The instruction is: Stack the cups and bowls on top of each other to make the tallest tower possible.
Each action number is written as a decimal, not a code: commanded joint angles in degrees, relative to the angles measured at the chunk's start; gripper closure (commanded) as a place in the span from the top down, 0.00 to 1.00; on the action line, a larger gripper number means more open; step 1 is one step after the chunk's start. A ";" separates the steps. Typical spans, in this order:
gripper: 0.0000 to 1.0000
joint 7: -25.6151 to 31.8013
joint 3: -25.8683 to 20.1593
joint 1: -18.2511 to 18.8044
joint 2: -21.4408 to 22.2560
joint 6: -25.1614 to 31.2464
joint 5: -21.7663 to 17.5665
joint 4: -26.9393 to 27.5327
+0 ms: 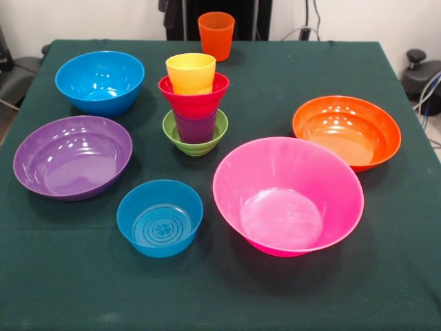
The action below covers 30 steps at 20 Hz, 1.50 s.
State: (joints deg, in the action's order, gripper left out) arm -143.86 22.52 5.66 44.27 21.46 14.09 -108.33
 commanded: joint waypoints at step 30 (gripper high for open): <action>1.00 -3.04 -7.31 5.20 0.04 -9.37 -2.97 -11.93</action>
State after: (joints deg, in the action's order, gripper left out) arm -143.86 21.15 9.90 45.35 15.13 13.63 -116.70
